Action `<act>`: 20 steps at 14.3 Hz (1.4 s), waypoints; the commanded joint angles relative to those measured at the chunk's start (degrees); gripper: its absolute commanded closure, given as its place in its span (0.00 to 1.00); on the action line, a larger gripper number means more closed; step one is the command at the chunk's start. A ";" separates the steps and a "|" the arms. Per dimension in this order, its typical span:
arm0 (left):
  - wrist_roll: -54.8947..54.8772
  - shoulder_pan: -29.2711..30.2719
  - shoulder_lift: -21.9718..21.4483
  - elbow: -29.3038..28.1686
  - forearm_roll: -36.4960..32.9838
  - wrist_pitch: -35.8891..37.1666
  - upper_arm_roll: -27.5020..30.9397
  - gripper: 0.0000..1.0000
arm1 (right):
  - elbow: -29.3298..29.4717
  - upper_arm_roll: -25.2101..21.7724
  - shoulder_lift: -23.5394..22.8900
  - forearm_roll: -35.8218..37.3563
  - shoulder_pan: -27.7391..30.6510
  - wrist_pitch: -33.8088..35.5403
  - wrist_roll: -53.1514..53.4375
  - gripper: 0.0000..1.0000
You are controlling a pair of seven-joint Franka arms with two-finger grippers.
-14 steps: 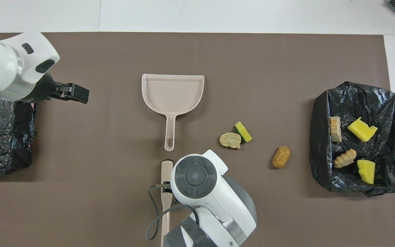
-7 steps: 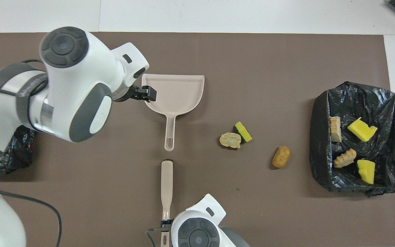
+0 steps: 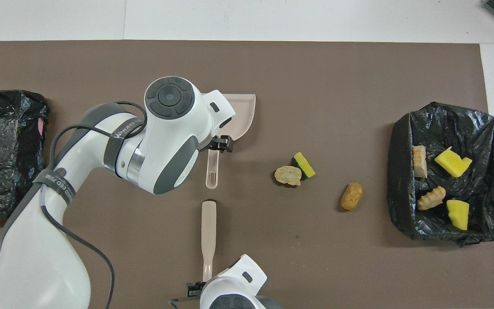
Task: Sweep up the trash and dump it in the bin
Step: 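Grasp the dustpan with the left gripper and lift it toward the near bin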
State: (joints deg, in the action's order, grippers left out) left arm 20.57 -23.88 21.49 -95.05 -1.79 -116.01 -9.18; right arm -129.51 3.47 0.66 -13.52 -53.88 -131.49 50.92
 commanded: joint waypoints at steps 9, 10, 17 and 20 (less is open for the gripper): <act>5.00 -3.28 -3.38 -9.01 -1.20 -3.36 0.83 0.56 | 4.54 -0.13 -7.52 5.08 -1.14 -2.98 0.32 0.34; 5.18 -3.28 -3.38 -9.01 -1.20 -3.00 0.83 0.82 | 4.53 -0.13 -7.52 5.26 -1.14 -2.90 0.32 0.41; 3.61 -2.31 -5.22 -8.75 -7.86 -2.12 1.01 1.00 | 5.41 -0.13 -7.87 5.17 -0.96 -2.19 0.06 1.00; -5.43 -0.12 -5.93 -7.09 -8.06 -1.94 1.54 1.00 | 5.68 -0.13 -8.14 5.17 -0.88 -1.93 0.14 1.00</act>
State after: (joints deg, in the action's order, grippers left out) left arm 19.91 -25.61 17.70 -102.14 -8.65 -118.86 -7.86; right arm -124.91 3.38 -6.71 -9.30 -54.93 -133.50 50.92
